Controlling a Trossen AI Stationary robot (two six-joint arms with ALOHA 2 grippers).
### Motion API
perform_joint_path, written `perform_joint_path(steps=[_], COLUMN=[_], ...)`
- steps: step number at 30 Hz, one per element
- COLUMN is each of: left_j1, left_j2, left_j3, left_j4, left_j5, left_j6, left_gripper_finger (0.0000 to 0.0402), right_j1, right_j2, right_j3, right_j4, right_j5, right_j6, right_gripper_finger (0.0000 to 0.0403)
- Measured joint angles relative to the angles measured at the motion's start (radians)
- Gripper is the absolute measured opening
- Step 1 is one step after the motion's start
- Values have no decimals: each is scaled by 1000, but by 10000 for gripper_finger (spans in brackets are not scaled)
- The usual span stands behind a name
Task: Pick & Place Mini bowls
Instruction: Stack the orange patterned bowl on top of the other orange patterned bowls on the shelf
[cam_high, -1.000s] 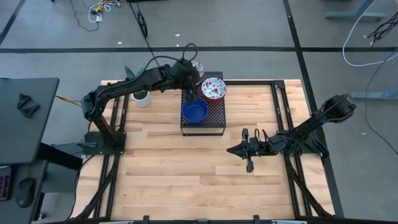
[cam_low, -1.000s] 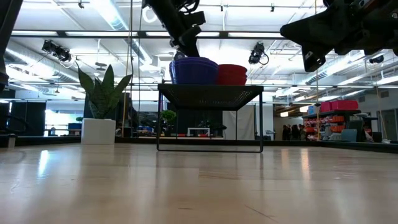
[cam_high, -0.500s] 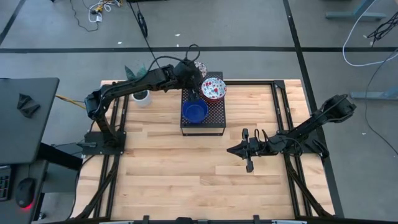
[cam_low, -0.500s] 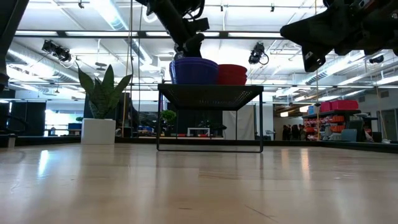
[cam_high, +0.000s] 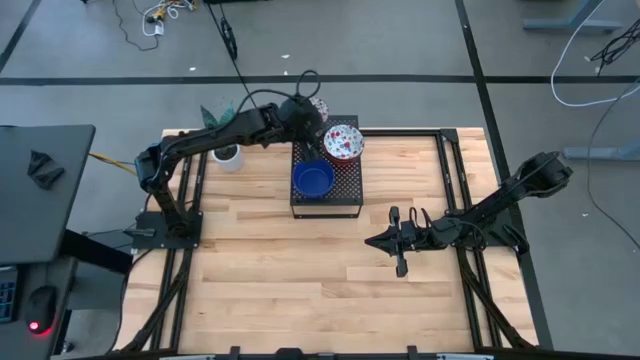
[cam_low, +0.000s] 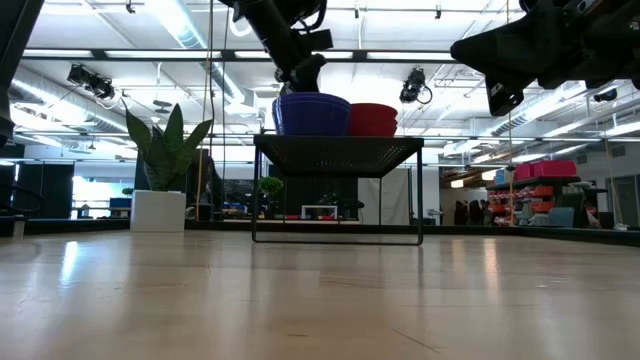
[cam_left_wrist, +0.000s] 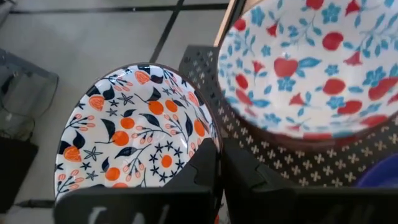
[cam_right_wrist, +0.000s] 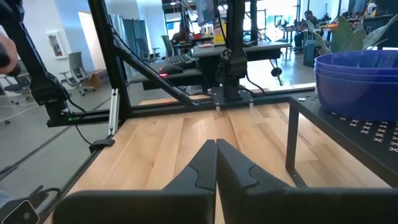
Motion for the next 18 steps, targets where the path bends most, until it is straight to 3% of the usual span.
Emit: perform_joint_path(steps=[18], left_j1=[6], left_j2=[8], left_j3=[0], left_j4=[-57], left_j5=[12], left_j6=[-22], left_gripper_finger=[28], right_j1=[0], right_j2=[0], right_j3=[0], right_j4=[0], right_j5=[0], right_j6=[1], right_gripper_finger=[9])
